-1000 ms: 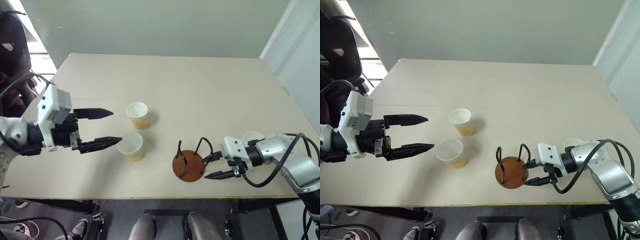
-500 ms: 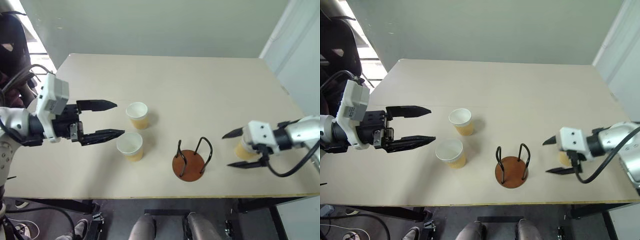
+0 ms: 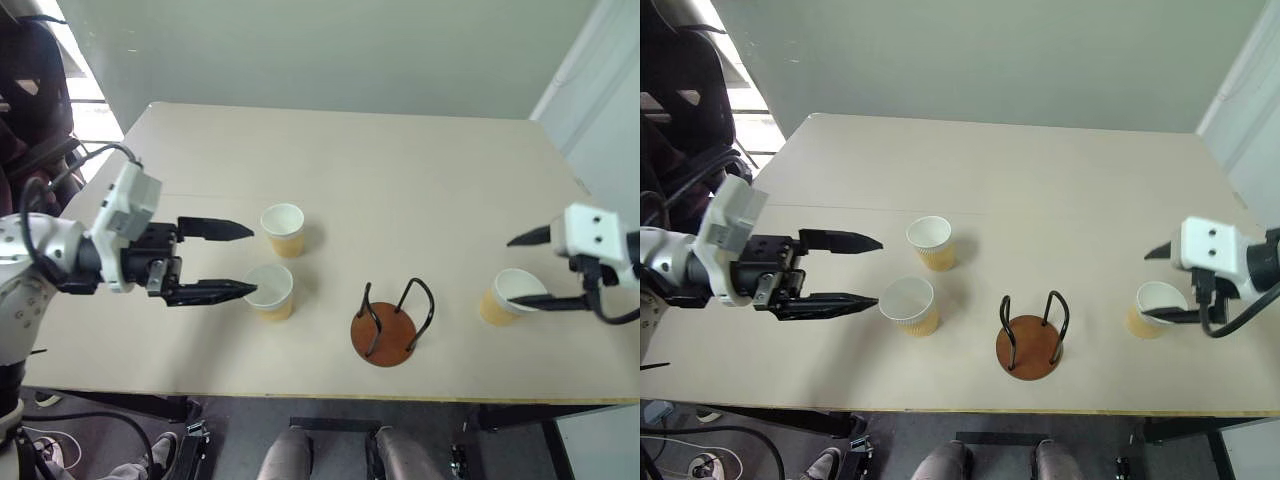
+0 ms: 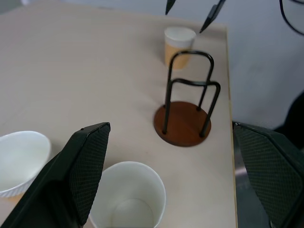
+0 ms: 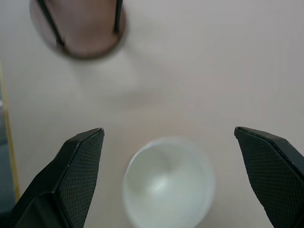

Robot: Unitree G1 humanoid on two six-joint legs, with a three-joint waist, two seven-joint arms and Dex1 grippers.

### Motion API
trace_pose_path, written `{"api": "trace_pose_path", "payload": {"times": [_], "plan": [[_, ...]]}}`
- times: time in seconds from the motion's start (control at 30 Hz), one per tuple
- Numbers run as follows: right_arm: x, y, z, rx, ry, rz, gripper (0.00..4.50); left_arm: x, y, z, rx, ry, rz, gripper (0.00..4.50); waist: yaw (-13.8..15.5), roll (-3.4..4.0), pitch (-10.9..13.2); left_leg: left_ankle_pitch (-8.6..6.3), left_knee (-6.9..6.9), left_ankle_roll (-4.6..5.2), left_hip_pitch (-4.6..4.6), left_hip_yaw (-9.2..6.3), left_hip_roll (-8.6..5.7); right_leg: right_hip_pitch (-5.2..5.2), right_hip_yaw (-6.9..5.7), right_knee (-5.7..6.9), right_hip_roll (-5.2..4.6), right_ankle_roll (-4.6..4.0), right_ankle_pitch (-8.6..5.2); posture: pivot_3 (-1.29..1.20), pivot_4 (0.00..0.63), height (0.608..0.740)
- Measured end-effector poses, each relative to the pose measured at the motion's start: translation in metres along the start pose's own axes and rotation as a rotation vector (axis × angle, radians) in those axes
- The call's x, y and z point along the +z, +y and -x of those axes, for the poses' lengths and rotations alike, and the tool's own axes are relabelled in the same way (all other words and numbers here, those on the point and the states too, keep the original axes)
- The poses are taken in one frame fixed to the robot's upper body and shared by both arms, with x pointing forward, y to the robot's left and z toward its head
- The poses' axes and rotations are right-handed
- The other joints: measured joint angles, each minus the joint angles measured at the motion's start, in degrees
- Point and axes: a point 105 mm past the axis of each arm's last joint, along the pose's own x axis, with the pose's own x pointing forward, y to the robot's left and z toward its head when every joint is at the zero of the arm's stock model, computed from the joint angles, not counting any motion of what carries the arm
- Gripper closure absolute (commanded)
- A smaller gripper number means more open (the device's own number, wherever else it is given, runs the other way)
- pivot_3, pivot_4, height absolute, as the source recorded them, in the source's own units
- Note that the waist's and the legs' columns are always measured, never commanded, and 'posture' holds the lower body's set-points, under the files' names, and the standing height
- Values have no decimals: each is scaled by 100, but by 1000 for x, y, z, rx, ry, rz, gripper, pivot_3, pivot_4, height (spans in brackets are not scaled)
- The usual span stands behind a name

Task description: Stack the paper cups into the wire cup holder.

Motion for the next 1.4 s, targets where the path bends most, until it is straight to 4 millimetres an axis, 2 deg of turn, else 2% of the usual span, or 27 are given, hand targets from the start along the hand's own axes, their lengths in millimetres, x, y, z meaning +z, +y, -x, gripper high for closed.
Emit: {"api": "trace_pose_path", "payload": {"times": [0.2,0.5,0.77,1.1,1.17,1.4], "plan": [[-15,3,-2,-5,54,-17,23,4,-1,-1,-20,2,-26,0,-50,0,0,-1,-1,2,3,5,3,0,1,0,1,12,7,0,150,740],[-11,3,-3,-2,45,7,23,2,-1,0,-11,2,-19,0,-60,0,0,-1,0,2,3,4,3,0,0,-1,2,14,8,0,150,740],[-11,9,-12,40,32,13,23,1,-1,3,12,0,-11,0,-56,0,0,-1,0,2,3,5,3,1,0,-1,3,15,8,0,150,740],[-29,15,-26,86,65,-11,23,-2,-1,4,28,3,0,0,-60,0,0,-1,1,2,4,5,6,1,0,0,3,17,9,0,150,740],[-34,16,-31,94,78,-16,560,-3,0,4,33,4,2,0,-62,0,0,-1,1,3,4,5,6,1,0,0,3,18,10,0,150,740],[-38,12,-32,79,93,-3,3124,-3,0,4,44,9,1,0,-61,0,1,-1,2,3,4,5,7,1,-1,1,3,22,12,0,150,740]]}}
